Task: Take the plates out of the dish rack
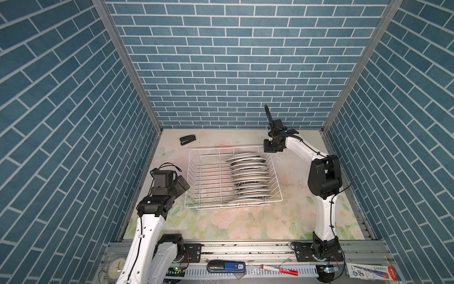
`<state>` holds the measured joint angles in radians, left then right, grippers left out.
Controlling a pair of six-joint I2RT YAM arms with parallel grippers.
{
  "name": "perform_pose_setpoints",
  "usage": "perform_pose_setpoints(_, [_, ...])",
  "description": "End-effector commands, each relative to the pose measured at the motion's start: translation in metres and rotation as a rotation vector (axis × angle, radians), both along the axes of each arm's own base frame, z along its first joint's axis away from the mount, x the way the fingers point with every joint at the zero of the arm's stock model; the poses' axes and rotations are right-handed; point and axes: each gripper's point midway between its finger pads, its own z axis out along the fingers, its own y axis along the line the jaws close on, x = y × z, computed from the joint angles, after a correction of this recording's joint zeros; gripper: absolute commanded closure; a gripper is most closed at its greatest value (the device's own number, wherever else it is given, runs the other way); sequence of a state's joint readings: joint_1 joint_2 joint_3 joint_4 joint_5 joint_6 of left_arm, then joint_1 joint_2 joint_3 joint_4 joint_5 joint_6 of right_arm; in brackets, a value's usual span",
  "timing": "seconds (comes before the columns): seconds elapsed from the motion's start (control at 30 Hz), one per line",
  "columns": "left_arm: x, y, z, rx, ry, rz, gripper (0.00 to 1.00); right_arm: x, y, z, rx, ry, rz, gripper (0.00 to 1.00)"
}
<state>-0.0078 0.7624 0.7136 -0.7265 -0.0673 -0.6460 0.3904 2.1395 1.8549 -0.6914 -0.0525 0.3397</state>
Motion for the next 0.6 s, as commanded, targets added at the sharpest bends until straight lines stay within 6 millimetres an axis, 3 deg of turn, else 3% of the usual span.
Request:
perform_pose_setpoints(0.0, [0.002,-0.002,-0.002,-0.002,-0.006,-0.019,0.01,0.011,-0.023,-0.025,-0.010,0.023,-0.103,1.00])
perform_pose_setpoints(0.57, [0.007,-0.007,-0.014,-0.022,0.004,-0.036,0.01,0.022,-0.077,-0.034,0.098,0.033,-0.288,1.00])
